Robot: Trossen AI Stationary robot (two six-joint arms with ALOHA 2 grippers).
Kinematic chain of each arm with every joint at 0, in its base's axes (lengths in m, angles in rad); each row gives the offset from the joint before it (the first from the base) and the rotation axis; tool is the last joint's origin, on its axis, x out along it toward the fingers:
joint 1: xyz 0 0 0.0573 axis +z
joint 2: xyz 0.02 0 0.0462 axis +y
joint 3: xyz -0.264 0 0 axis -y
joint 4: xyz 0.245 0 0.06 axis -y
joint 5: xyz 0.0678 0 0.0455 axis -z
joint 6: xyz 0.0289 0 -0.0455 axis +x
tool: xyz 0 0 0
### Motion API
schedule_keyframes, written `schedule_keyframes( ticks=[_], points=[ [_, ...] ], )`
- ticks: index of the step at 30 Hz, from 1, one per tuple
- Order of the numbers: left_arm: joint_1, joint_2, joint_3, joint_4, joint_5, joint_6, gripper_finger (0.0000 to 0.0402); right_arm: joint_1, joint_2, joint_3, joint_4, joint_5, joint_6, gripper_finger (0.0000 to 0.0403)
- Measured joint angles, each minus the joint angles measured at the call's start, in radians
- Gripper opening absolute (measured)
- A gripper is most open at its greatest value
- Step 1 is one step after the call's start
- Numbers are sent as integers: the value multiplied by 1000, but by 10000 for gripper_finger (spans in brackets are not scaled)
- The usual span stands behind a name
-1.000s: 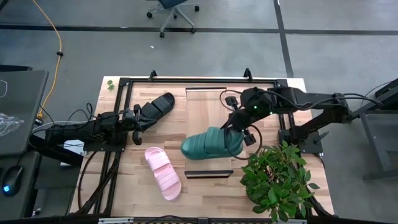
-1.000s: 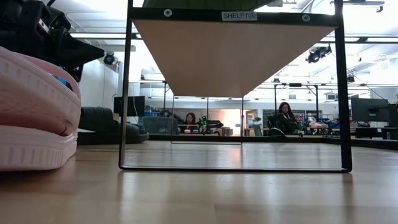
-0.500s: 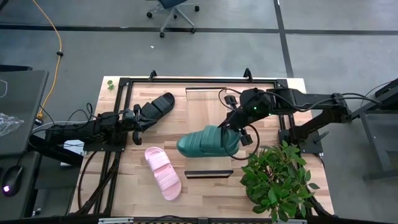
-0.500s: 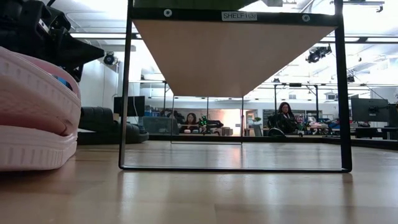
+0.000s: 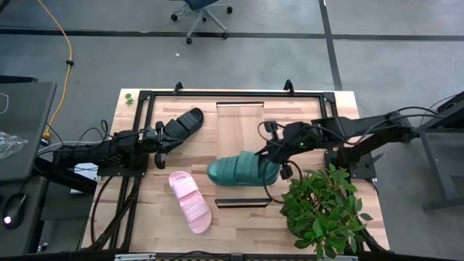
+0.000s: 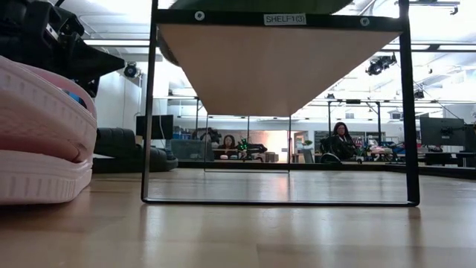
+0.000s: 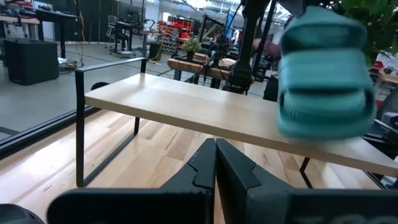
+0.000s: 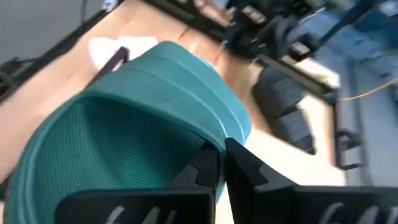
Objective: Pick and place slippers onto the shelf
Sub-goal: Put the green pair of slippers on the shelf
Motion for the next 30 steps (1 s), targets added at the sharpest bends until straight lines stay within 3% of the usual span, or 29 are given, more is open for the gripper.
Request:
schedule_keyframes(
  ticks=[15,30],
  points=[
    [0,0,0,0,-1,-1,1,127,-68,-161,147,166,-166,0],
    [0,0,0,3,-8,-9,1,147,-68,-162,160,181,-166,0]
  ],
)
